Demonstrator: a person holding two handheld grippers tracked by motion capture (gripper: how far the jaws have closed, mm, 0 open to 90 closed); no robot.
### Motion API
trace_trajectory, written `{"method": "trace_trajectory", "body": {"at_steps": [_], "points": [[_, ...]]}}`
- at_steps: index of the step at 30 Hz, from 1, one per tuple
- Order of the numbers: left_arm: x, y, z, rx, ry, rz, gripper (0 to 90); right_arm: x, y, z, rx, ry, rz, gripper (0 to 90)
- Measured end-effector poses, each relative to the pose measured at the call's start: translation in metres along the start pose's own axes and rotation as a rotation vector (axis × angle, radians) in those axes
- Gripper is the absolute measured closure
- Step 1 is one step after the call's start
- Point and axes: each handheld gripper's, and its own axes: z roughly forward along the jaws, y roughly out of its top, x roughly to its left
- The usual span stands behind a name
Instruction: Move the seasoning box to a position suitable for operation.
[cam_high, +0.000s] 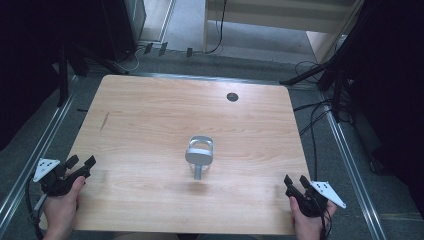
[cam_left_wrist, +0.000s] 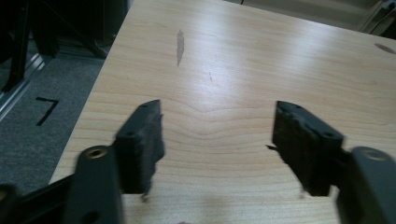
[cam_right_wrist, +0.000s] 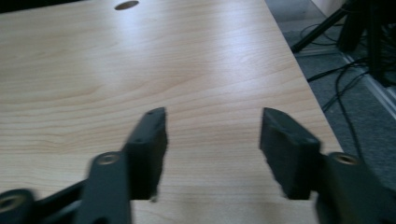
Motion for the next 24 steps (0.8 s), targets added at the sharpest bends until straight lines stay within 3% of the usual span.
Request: {"method": "trace_trajectory", "body": {"at_steps": [2,4,6,7,8,9,11,13,14,16,18,19,22,23,24], "points": [[-0.003,0.0,0.0,0.019,-0.017,0.015,65.1,0.001,-0.001,-0.001,-0.008,0.038,-0.014,71.4],[-0.006,0.001,0.0,0.037,-0.034,0.028,76.9,0.006,0.0,-0.001,0.004,0.056,-0.04,82.9],[-0.008,0.002,0.0,0.041,-0.042,0.036,87.1,0.008,0.001,-0.001,0.008,0.067,-0.035,87.1],[-0.011,0.002,0.0,0.052,-0.048,0.044,90.0,0.017,0.003,-0.001,0.008,0.092,-0.044,90.0],[-0.013,0.003,0.0,0.058,-0.07,0.037,90.0,0.017,0.003,-0.001,0.008,0.092,-0.044,90.0],[-0.023,0.005,0.001,0.071,-0.112,0.043,90.0,0.03,0.007,0.001,0.007,0.132,-0.072,90.0],[-0.035,0.006,0.003,0.077,-0.149,0.059,90.0,0.042,0.009,0.003,0.008,0.173,-0.087,90.0],[-0.048,0.007,0.006,0.082,-0.18,0.083,90.0,0.054,0.01,0.005,0.016,0.204,-0.1,90.0],[-0.048,0.007,0.006,0.082,-0.18,0.083,90.0,0.062,0.01,0.006,0.019,0.226,-0.111,90.0],[-0.069,0.008,0.012,0.095,-0.228,0.11,90.0,0.075,0.01,0.007,0.023,0.262,-0.123,90.0],[-0.076,0.008,0.014,0.1,-0.244,0.122,90.0,0.089,0.009,0.007,0.029,0.305,-0.122,90.0],[-0.09,0.007,0.018,0.11,-0.275,0.137,90.0,0.096,0.009,0.008,0.031,0.325,-0.129,90.0],[-0.109,0.006,0.025,0.119,-0.31,0.149,90.0,0.116,0.008,0.01,0.038,0.374,-0.137,90.0],[-0.109,0.006,0.025,0.119,-0.31,0.149,90.0,0.124,0.008,0.011,0.04,0.394,-0.142,90.0],[-0.121,0.006,0.029,0.123,-0.334,0.162,90.0,0.131,0.008,0.012,0.04,0.412,-0.143,90.0]]}}
